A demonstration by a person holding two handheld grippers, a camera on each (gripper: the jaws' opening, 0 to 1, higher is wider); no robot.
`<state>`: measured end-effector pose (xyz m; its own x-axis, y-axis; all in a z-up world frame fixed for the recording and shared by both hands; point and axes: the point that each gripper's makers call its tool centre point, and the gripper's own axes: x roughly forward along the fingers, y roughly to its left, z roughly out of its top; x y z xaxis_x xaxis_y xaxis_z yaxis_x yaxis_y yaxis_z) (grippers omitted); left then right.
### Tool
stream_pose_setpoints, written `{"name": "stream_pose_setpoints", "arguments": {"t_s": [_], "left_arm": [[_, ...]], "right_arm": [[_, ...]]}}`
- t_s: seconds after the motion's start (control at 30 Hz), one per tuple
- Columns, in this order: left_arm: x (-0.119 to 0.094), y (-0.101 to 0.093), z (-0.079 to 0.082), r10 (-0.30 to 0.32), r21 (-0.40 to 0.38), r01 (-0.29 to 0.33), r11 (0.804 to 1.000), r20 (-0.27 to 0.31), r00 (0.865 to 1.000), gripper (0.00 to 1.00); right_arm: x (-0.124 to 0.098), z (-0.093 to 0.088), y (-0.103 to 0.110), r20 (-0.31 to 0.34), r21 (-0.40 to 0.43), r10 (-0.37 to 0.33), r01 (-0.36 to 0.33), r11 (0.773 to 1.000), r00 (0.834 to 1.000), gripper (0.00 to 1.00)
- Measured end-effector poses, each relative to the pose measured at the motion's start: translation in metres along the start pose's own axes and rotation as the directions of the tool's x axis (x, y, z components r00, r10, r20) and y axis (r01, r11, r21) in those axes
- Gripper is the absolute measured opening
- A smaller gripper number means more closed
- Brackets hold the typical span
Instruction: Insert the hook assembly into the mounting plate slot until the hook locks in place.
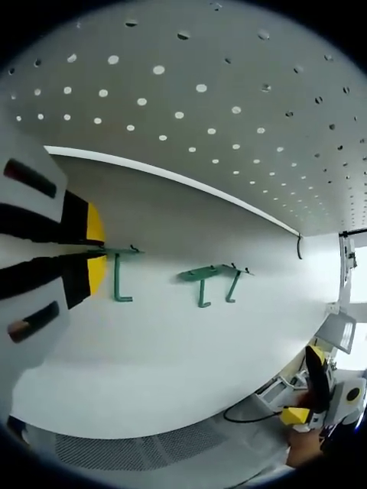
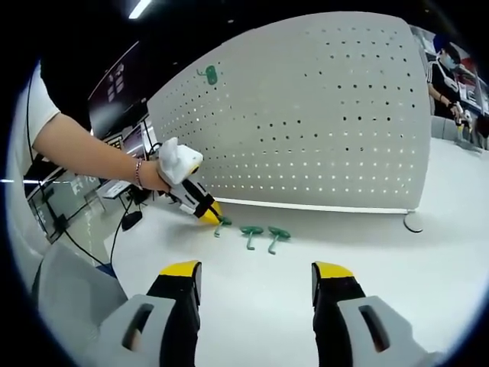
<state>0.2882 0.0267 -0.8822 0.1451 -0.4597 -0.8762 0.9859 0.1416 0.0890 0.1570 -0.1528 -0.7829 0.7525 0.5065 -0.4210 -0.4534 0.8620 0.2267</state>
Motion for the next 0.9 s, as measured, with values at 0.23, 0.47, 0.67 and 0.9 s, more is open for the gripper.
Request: {"name": "stream_pose_setpoints", "arguments": {"t_s": [0.23, 0.47, 0.67, 0.9], "left_arm": [[-0.0007, -0.0003, 0.0001, 0.002, 0.004, -0.002, 1.0, 0.003, 1.0, 0.04], [-0.0006, -0.0008, 0.0006, 0.009, 0.026, -0.009, 1.0, -0.004, 1.0, 0.03], [-0.001, -0.0002, 0.0006, 0.026, 0.024, -0.026, 0.999, 0.008, 1.0, 0.03], [-0.0037, -0.0013, 0.0082, 0.047, 0.011, -0.048, 0.999, 0.072, 0.996, 0.03]], "right_arm": [[0.0, 0.0002, -0.0004, 0.003, 0.004, -0.001, 0.001, 1.0, 1.0, 0.56], [-0.0008, 0.0008, -0.0004, 0.004, 0.005, -0.003, 0.003, 1.0, 1.0, 0.56], [-0.0009, 0.0003, -0.0006, 0.001, 0.0, -0.003, 0.003, 1.0, 1.0, 0.56], [-0.0017, 0.0013, -0.0014, 0.006, 0.003, -0.006, 0.006, 1.0, 1.0, 0.56]]}}
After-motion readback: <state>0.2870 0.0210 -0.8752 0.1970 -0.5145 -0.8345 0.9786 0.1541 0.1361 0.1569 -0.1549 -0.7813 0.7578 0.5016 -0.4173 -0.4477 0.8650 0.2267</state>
